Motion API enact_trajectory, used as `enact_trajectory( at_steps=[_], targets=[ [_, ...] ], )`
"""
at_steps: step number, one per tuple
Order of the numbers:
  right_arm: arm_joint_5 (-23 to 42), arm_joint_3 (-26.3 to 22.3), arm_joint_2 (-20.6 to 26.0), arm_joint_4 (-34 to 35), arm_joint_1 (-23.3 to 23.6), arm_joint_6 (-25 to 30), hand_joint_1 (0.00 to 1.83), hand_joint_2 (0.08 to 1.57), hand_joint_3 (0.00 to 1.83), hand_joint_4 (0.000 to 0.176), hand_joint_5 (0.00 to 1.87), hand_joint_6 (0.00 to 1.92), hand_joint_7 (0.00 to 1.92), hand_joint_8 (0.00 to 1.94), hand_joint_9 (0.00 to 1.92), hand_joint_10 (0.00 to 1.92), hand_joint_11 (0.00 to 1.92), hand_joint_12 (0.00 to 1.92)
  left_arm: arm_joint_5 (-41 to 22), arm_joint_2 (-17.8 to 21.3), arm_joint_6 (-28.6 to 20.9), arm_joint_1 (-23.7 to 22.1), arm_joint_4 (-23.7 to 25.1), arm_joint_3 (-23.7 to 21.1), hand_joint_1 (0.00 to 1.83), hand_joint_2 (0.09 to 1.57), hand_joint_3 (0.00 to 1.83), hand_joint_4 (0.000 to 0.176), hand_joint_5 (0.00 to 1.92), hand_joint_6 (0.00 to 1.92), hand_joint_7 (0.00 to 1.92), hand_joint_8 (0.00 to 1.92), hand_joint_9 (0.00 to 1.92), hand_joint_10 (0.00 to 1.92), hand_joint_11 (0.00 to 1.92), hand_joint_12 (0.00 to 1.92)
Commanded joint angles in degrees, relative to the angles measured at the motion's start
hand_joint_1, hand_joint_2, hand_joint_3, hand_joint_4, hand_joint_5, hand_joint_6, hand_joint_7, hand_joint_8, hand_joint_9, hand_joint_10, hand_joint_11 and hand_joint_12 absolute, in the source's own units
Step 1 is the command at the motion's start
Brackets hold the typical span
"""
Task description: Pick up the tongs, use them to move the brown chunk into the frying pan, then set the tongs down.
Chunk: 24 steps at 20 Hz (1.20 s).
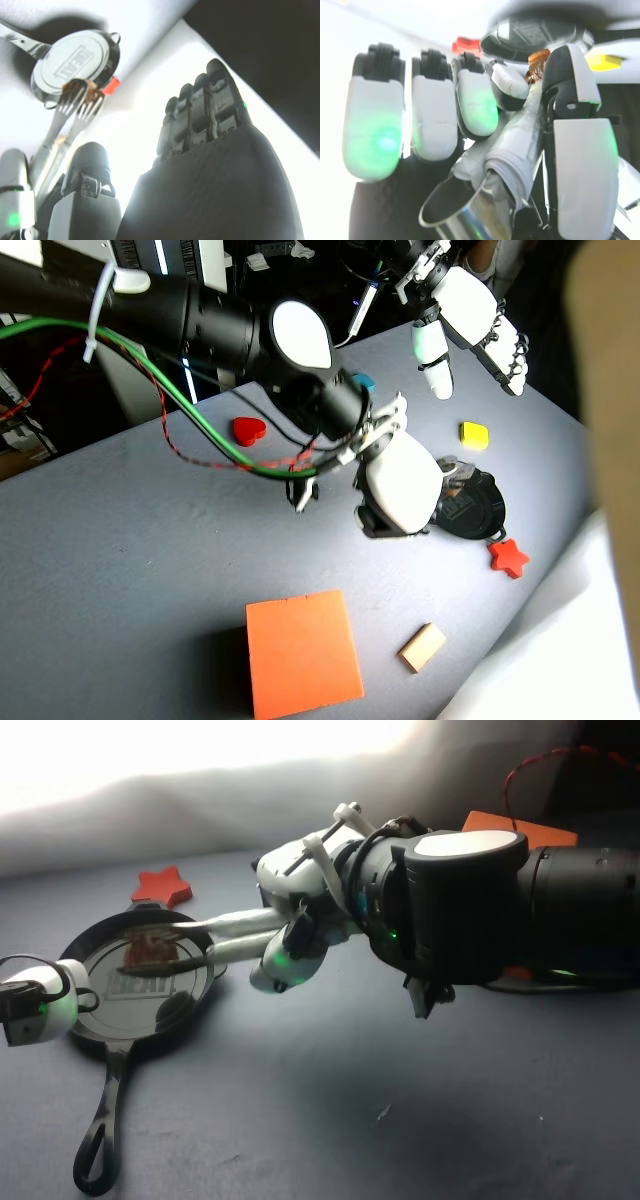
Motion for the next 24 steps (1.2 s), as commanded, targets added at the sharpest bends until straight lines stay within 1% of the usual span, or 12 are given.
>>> enact_trajectory(
  at_steps=[1, 3, 4, 6, 7, 8, 12, 14, 16, 18, 20, 24],
  targets=[
    [2.60, 0.02, -0.29, -4.39, -0.16, 1.55, 0.78, 1.46, 0.01, 0.176, 1.34, 1.89, 1.54, 1.92, 1.66, 1.92, 1.67, 1.92, -3.46, 0.17, 0.15, -0.19, 5.02, 0.17, 0.09, 1.30, 0.00, 0.007, 0.05, 0.01, 0.07, 0.00, 0.04, 0.00, 0.00, 0.31],
    [3.11, -0.01, -0.38, -5.23, -0.57, 1.99, 0.69, 1.49, 0.01, 0.176, 1.32, 1.79, 1.52, 1.86, 1.62, 1.92, 1.61, 1.92, -3.45, 0.05, 0.05, -0.20, 5.02, 0.16, 0.07, 1.30, 0.00, 0.013, 0.03, 0.00, 0.06, 0.00, 0.03, 0.00, 0.00, 0.30],
    [3.12, -0.02, -0.38, -5.23, -0.61, 2.00, 0.63, 1.49, 0.01, 0.176, 1.27, 1.65, 1.47, 1.78, 1.54, 1.92, 1.51, 1.92, -3.45, 0.03, 0.05, -0.20, 5.03, 0.15, 0.07, 1.30, 0.00, 0.016, 0.03, 0.00, 0.06, 0.00, 0.03, 0.00, 0.00, 0.30],
    [3.09, -0.02, -0.38, -5.27, -0.59, 1.98, 0.53, 1.50, 0.01, 0.176, 1.22, 1.51, 1.43, 1.62, 1.49, 1.83, 1.40, 1.92, -3.45, 0.02, 0.05, -0.21, 5.03, 0.18, 0.11, 1.30, 0.00, 0.004, 0.04, 0.01, 0.06, 0.00, 0.02, 0.00, 0.00, 0.22],
    [2.97, -0.05, -0.38, -5.27, -0.60, 1.98, 0.48, 1.51, 0.01, 0.162, 1.20, 1.48, 1.42, 1.56, 1.47, 1.79, 1.36, 1.92, -3.45, 0.02, 0.05, -0.21, 5.03, 0.18, 0.11, 1.30, 0.00, 0.007, 0.04, 0.00, 0.06, 0.00, 0.02, 0.00, 0.00, 0.21],
    [2.85, -0.14, -0.38, -5.27, -0.67, 1.91, 0.51, 1.47, 0.00, 0.000, 1.01, 1.24, 1.35, 1.35, 1.39, 1.68, 1.22, 1.92, -3.45, 0.02, 0.05, -0.21, 5.03, 0.17, 0.09, 1.31, 0.00, 0.011, 0.01, 0.00, 0.03, 0.00, 0.01, 0.00, 0.00, 0.18],
    [2.51, -0.20, -0.30, -5.27, -0.64, 1.47, 0.44, 1.45, 0.00, 0.000, 0.98, 1.08, 1.27, 1.34, 1.29, 1.73, 1.10, 1.92, -3.45, 0.02, 0.05, -0.21, 5.03, 0.14, 0.08, 1.31, 0.00, 0.016, 0.01, 0.00, 0.05, 0.00, 0.02, 0.00, 0.00, 0.16],
    [2.28, -0.56, 0.09, -5.27, -0.28, 1.37, 0.38, 1.42, 0.00, 0.000, 1.01, 0.88, 1.21, 1.19, 1.20, 1.67, 0.99, 1.92, -3.36, 0.02, 0.05, -0.22, 5.03, 0.12, 0.08, 1.31, 0.00, 0.015, 0.01, 0.00, 0.04, 0.00, 0.02, 0.00, 0.00, 0.16],
    [1.84, -3.12, 2.05, -5.28, 0.57, 1.29, 0.34, 1.42, 0.00, 0.000, 1.04, 0.83, 1.22, 1.14, 1.20, 1.64, 0.98, 1.92, -2.66, 0.02, 0.05, -0.22, 5.03, 0.16, 0.08, 1.31, 0.00, 0.015, 0.01, 0.00, 0.04, 0.00, 0.02, 0.00, 0.00, 0.16],
    [1.53, -7.02, 5.02, -5.29, 0.98, 0.09, 0.37, 1.42, 0.00, 0.000, 1.08, 0.75, 1.27, 1.03, 1.22, 1.57, 0.96, 1.92, -0.98, 0.02, 0.05, -0.20, 5.03, 0.33, 0.06, 1.31, 0.00, 0.011, 0.00, 0.00, 0.04, 0.00, 0.01, 0.00, 0.00, 0.19],
    [0.09, -11.64, 8.85, -5.32, 0.78, -2.07, 0.38, 1.41, 0.00, 0.000, 1.10, 0.75, 1.28, 1.06, 1.23, 1.61, 0.98, 1.92, 3.10, 0.02, 0.05, -0.12, 5.05, 0.98, 0.07, 1.31, 0.00, 0.009, 0.01, 0.00, 0.04, 0.00, 0.01, 0.00, 0.00, 0.17],
    [-0.90, -21.41, 17.91, -5.33, -0.78, -3.05, 0.39, 1.43, 0.00, 0.000, 1.07, 0.80, 1.28, 1.04, 1.25, 1.53, 0.97, 1.92, 12.06, 0.03, 0.27, 0.13, 5.11, 2.40, 0.07, 1.31, 0.00, 0.008, 0.01, 0.00, 0.05, 0.00, 0.03, 0.00, 0.00, 0.27]
  ],
)
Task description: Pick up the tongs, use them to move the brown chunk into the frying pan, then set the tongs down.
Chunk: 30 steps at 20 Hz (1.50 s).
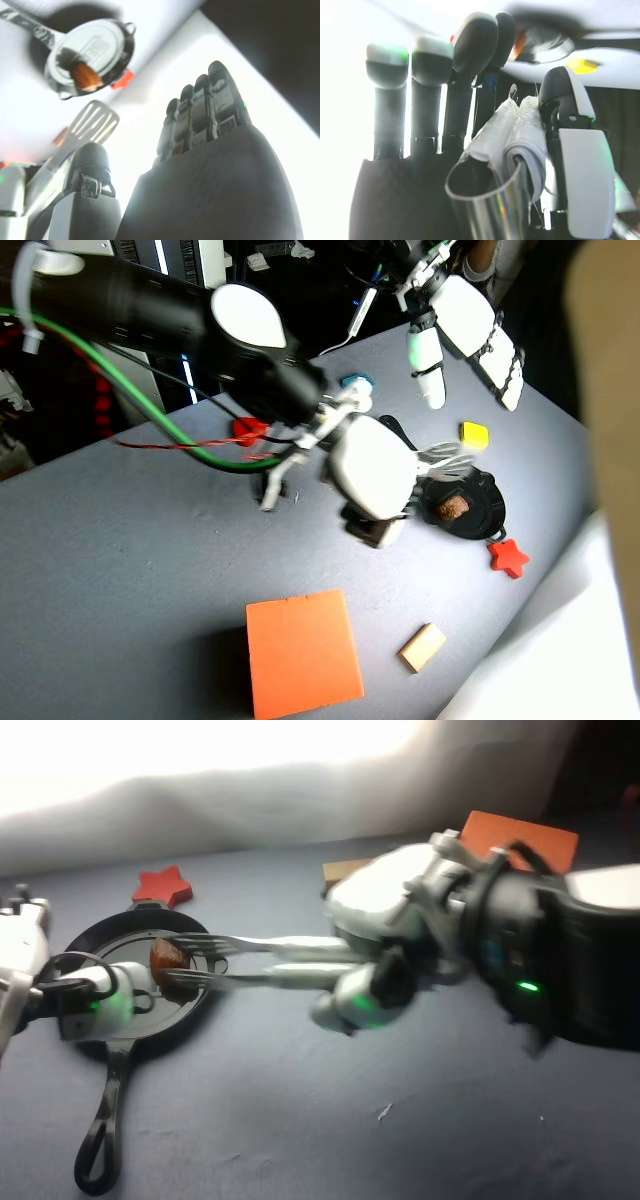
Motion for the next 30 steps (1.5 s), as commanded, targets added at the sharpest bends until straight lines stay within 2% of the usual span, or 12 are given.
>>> enact_trajectory(
  at_steps=[1, 3, 7, 11, 14, 16, 18, 19, 21, 23, 26, 30],
  targets=[
    [-0.28, -1.45, 1.31, -2.89, 0.24, 0.15, 0.37, 1.44, 0.00, 0.000, 1.06, 0.83, 1.28, 1.03, 1.25, 1.52, 0.97, 1.92, 0.41, 0.04, 0.39, 0.09, 5.11, 0.36, 0.08, 1.31, 0.00, 0.010, 0.03, 0.00, 0.06, 0.00, 0.04, 0.00, 0.00, 0.29],
    [-1.06, -6.51, 5.92, -2.86, -1.21, -1.48, 0.41, 1.44, 0.00, 0.000, 1.02, 0.91, 1.26, 1.05, 1.24, 1.52, 0.97, 1.92, 5.60, 0.05, 0.45, 0.27, 5.83, 1.24, 0.06, 1.31, 0.00, 0.012, 0.00, 0.00, 0.03, 0.00, 0.01, 0.01, 0.00, 0.20],
    [-4.51, -9.43, 8.13, -3.67, -3.91, -3.88, 0.48, 1.41, 0.00, 0.000, 1.01, 0.97, 1.24, 1.14, 1.21, 1.62, 0.98, 1.92, 15.34, 0.04, 0.04, 0.51, 5.84, 3.33, 0.08, 1.31, 0.00, 0.013, 0.01, 0.00, 0.04, 0.00, 0.01, 0.00, 0.00, 0.21],
    [-5.58, -8.99, 6.64, -16.01, -8.29, 2.44, 0.44, 1.43, 0.00, 0.000, 1.01, 0.93, 1.22, 1.06, 1.18, 1.57, 0.99, 1.92, 18.09, 0.02, 0.06, 0.58, 5.85, 3.80, 0.11, 1.30, 0.00, 0.010, 0.05, 0.01, 0.08, 0.01, 0.06, 0.01, 0.00, 0.36],
    [-6.56, -7.01, 4.62, -20.74, -10.39, 5.79, 0.38, 1.44, 0.00, 0.000, 1.01, 0.85, 1.23, 0.97, 1.16, 1.44, 0.94, 1.89, 19.99, -0.03, 0.12, 0.58, 5.90, 4.24, 0.12, 1.31, 0.00, 0.014, 0.01, 0.01, 0.06, 0.00, 0.03, 0.00, 0.00, 0.23],
    [-7.17, -5.18, 3.52, -25.52, -11.64, 10.01, 0.48, 1.38, 0.00, 0.000, 0.98, 0.79, 1.17, 0.93, 1.07, 1.41, 0.88, 1.85, 22.48, -0.09, 0.12, 0.58, 6.30, 4.90, 0.09, 1.31, 0.00, 0.015, 0.00, 0.00, 0.05, 0.00, 0.02, 0.00, 0.00, 0.27],
    [-7.04, -4.04, 3.01, -26.94, -12.33, 12.05, 0.44, 1.36, 0.00, 0.000, 0.86, 0.68, 1.03, 0.67, 0.93, 1.22, 0.76, 1.77, 23.29, -0.12, 0.12, 0.58, 7.06, 5.09, 0.06, 1.30, 0.00, 0.014, 0.00, 0.00, 0.04, 0.00, 0.03, 0.00, 0.00, 0.30],
    [-7.01, -3.46, 2.80, -28.66, -12.92, 13.15, 0.40, 1.34, 0.00, 0.000, 0.76, 0.61, 0.94, 0.50, 0.85, 1.01, 0.61, 1.59, 23.29, -0.13, 0.12, 0.58, 7.19, 5.07, 0.06, 1.31, 0.00, 0.015, 0.01, 0.00, 0.06, 0.01, 0.05, 0.01, 0.00, 0.30],
    [-6.53, -3.17, 2.69, -31.81, -14.40, 13.28, 0.27, 1.31, 0.00, 0.000, 0.53, 0.53, 0.76, 0.26, 0.63, 0.80, 0.28, 1.52, 23.30, -0.15, 0.29, 0.59, 7.22, 5.00, 0.00, 1.31, 0.00, 0.031, 0.01, 0.00, 0.05, 0.00, 0.04, 0.00, 0.00, 0.20],
    [-6.32, -3.15, 2.71, -35.24, -16.16, 13.29, 0.15, 1.28, 0.00, 0.000, 0.40, 0.35, 0.62, 0.08, 0.47, 0.51, 0.02, 1.46, 23.38, -0.16, 0.34, 0.61, 7.94, 4.97, 0.04, 1.31, 0.00, 0.005, 0.02, 0.01, 0.07, 0.00, 0.06, 0.00, 0.00, 0.30],
    [-6.63, -3.18, 2.83, -35.33, -16.63, 13.29, 0.13, 1.18, 0.00, 0.000, 0.26, 0.07, 0.35, 0.00, 0.28, 0.14, 0.00, 0.98, 23.40, -0.16, 0.69, 0.62, 8.40, 4.97, 0.01, 1.31, 0.00, 0.000, 0.04, 0.01, 0.07, 0.00, 0.06, 0.00, 0.00, 0.34],
    [-7.15, -3.60, 3.27, -35.33, -16.73, 13.01, 0.13, 1.08, 0.00, 0.000, 0.05, 0.00, 0.10, 0.00, 0.09, 0.01, 0.00, 0.24, 23.39, -0.16, 0.90, 0.61, 8.46, 4.89, 0.04, 1.31, 0.00, 0.000, 0.01, 0.00, 0.03, 0.00, 0.00, 0.00, 0.00, 0.21]
  ],
)
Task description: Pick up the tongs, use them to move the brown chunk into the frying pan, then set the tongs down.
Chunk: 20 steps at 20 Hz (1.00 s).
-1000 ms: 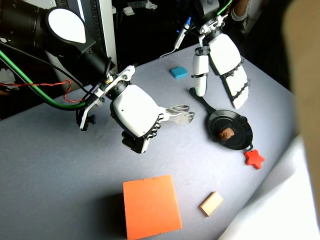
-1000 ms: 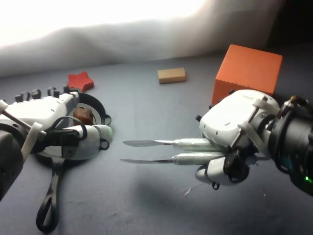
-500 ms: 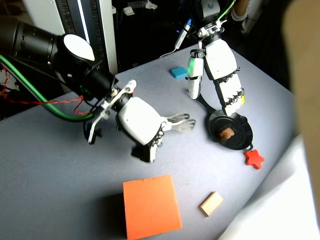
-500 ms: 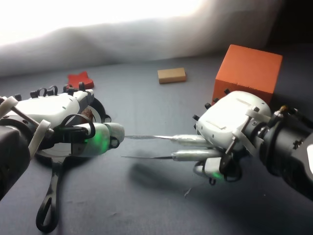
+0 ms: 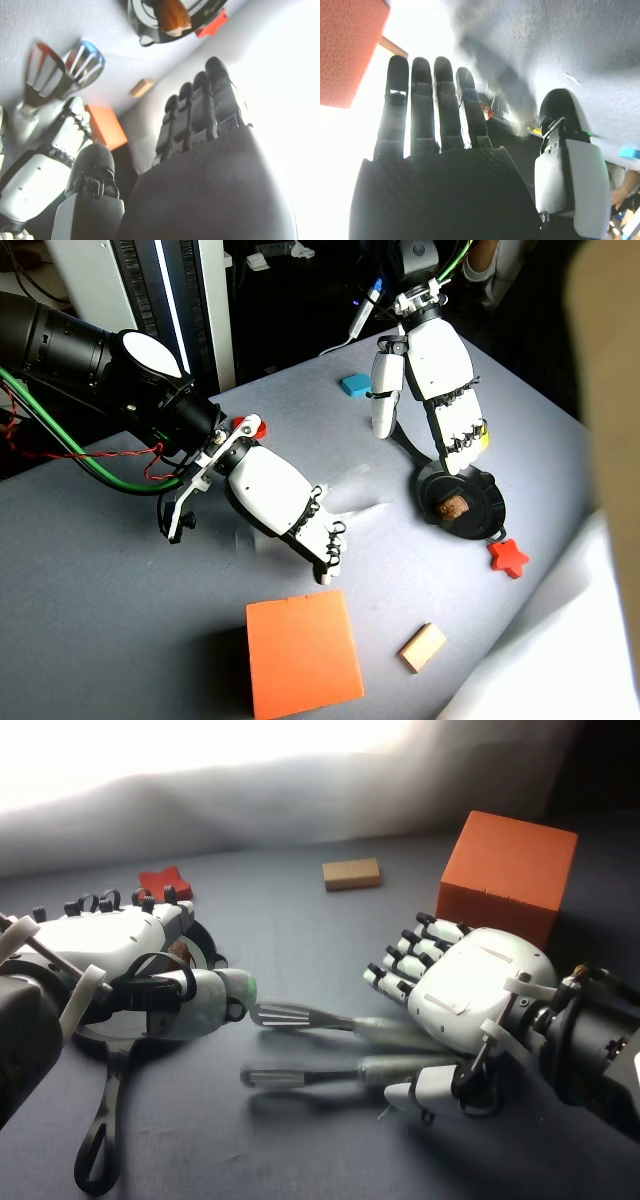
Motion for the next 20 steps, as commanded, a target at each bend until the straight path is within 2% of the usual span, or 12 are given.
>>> enact_trajectory(
  at_steps=[1, 4, 8, 10, 11, 12, 13, 14, 15, 17, 19, 20],
  targets=[
    [-2.52, -0.40, 0.37, -3.26, 0.25, -0.20, 0.14, 1.05, 0.00, 0.000, 0.03, 0.00, 0.06, 0.00, 0.05, 0.00, 0.00, 0.07, -1.72, 0.15, 0.00, -0.27, 4.35, -0.03, 0.07, 1.31, 0.00, 0.000, 0.01, 0.00, 0.03, 0.00, 0.01, 0.00, 0.00, 0.20],
    [-2.64, -2.36, 1.88, -3.26, 0.25, -0.23, 0.20, 1.01, 0.00, 0.000, 0.00, 0.00, 0.00, 0.00, 0.00, 0.00, 0.00, 0.00, -2.32, 0.15, 0.00, -0.25, 4.34, -0.23, 0.13, 1.30, 0.00, 0.002, 0.06, 0.01, 0.07, 0.00, 0.04, 0.01, 0.00, 0.31],
    [-0.35, -7.42, 6.53, 0.20, 2.26, -0.46, 0.18, 1.02, 0.00, 0.000, 0.00, 0.00, 0.00, 0.00, 0.00, 0.00, 0.00, 0.00, -3.18, 0.17, 0.00, -0.19, 4.34, -0.38, 0.13, 1.29, 0.00, 0.002, 0.06, 0.01, 0.07, 0.00, 0.03, 0.00, 0.00, 0.29],
    [-0.03, -9.82, 9.16, 4.07, 4.28, -2.16, 0.12, 1.05, 0.00, 0.000, 0.14, 0.03, 0.20, 0.02, 0.19, 0.03, 0.00, 0.51, -3.88, 0.20, -0.06, -0.19, 4.34, -0.51, 0.12, 1.30, 0.00, 0.003, 0.08, 0.01, 0.10, 0.01, 0.07, 0.01, 0.00, 0.38],
    [0.47, -11.38, 10.94, 6.38, 5.66, -3.44, 0.12, 1.09, 0.01, 0.000, 0.35, 0.07, 0.43, 0.03, 0.36, 0.08, 0.00, 0.97, -3.94, 0.23, -0.25, -0.19, 4.34, -0.60, 0.16, 1.29, 0.00, 0.002, 0.15, 0.02, 0.17, 0.01, 0.13, 0.02, 0.00, 0.62],
    [1.59, -12.65, 12.71, 8.10, 6.94, -3.89, 0.11, 1.11, 0.01, 0.000, 0.46, 0.10, 0.55, 0.06, 0.48, 0.12, 0.00, 1.18, -4.18, 0.25, -0.45, -0.18, 4.34, -0.72, 0.20, 1.28, 0.00, 0.006, 0.20, 0.03, 0.22, 0.02, 0.18, 0.03, 0.00, 0.78],
    [3.67, -14.06, 14.95, 10.28, 8.61, -4.07, 0.15, 1.16, 0.00, 0.000, 0.69, 0.13, 0.83, 0.06, 0.63, 0.41, 0.00, 1.51, -4.79, 0.28, -0.71, -0.19, 4.34, -0.92, 0.28, 1.29, 0.00, 0.000, 0.40, 0.05, 0.41, 0.02, 0.35, 0.05, 0.00, 1.11],
    [5.70, -15.28, 17.17, 12.87, 10.46, -4.72, 0.19, 1.19, 0.00, 0.000, 0.89, 0.24, 1.04, 0.14, 0.73, 0.70, 0.17, 1.61, -5.21, 0.37, -0.92, -0.26, 4.34, -1.02, 0.27, 1.32, 0.01, 0.000, 0.52, 0.09, 0.55, 0.06, 0.48, 0.11, 0.00, 1.37],
    [7.24, -16.57, 19.13, 16.77, 12.39, -6.03, 0.19, 1.25, 0.01, 0.000, 0.99, 0.38, 1.11, 0.41, 0.75, 1.07, 0.27, 1.76, -5.24, 0.59, -0.97, -0.47, 4.35, -1.03, 0.21, 1.36, 0.02, 0.000, 0.62, 0.26, 0.69, 0.37, 0.50, 0.68, 0.02, 1.65],
    [9.79, -18.76, 22.84, 26.20, 16.90, -12.20, 0.19, 1.32, 0.01, 0.000, 1.03, 0.68, 1.05, 0.90, 0.75, 1.38, 0.38, 1.90, -5.03, 1.21, -1.17, -1.03, 5.38, -1.13, 0.17, 1.40, 0.01, 0.000, 0.70, 0.73, 0.72, 1.11, 0.57, 1.38, 0.24, 1.88],
    [9.64, -20.17, 24.91, 27.41, 19.64, -13.84, 0.21, 1.36, 0.01, 0.000, 0.99, 0.90, 1.11, 1.00, 0.89, 1.42, 0.57, 1.91, -5.02, 1.79, -1.08, -1.55, 6.13, -1.55, 0.18, 1.42, 0.01, 0.000, 0.73, 1.13, 0.70, 1.56, 0.61, 1.76, 0.48, 1.92],
    [9.34, -20.59, 25.60, 28.40, 20.68, -15.48, 0.12, 1.41, 0.01, 0.000, 0.99, 1.02, 1.16, 1.19, 0.97, 1.68, 0.77, 1.92, -4.85, 2.01, -1.08, -1.57, 7.24, -1.74, 0.22, 1.42, 0.00, 0.000, 0.75, 1.37, 0.75, 1.71, 0.69, 1.89, 0.60, 1.92]
  ],
)
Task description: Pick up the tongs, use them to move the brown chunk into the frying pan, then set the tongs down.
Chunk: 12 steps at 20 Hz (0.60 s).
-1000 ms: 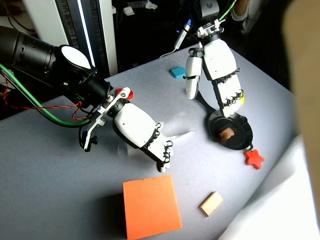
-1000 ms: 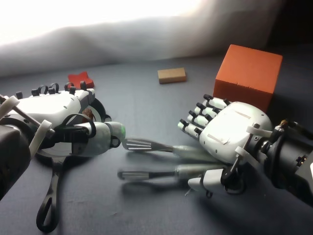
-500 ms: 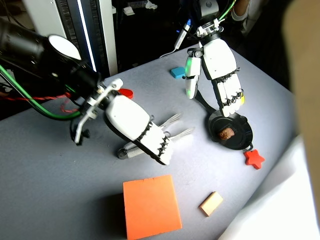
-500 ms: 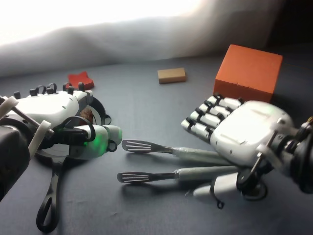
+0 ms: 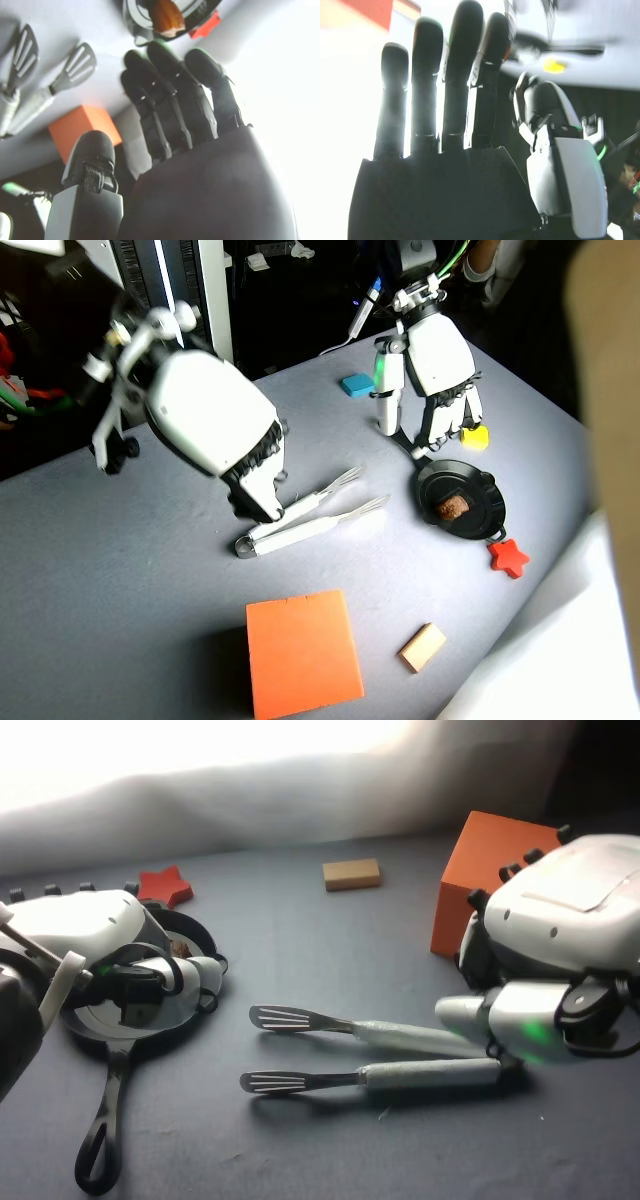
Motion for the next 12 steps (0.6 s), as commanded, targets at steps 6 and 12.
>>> enact_trajectory(
  at_steps=[6, 12],
  targets=[
    [-0.29, -0.81, 3.69, 13.71, 1.94, -12.54, 0.68, 1.46, 0.03, 0.000, 1.17, 1.82, 1.31, 1.84, 1.30, 1.92, 1.31, 1.92, -4.28, 0.45, -0.62, -1.20, 4.53, -2.06, 0.51, 1.46, 0.01, 0.000, 0.99, 1.84, 1.12, 1.92, 1.16, 1.92, 1.20, 1.92],
    [0.11, -1.75, 7.47, 13.69, 0.17, -11.58, 0.62, 1.47, 0.03, 0.176, 1.20, 1.72, 1.32, 1.80, 1.29, 1.92, 1.31, 1.92, -6.41, 0.38, 0.46, -1.81, 5.01, -3.81, 0.58, 1.45, 0.00, 0.000, 1.00, 1.78, 1.07, 1.87, 1.11, 1.92, 1.16, 1.92]
  ],
)
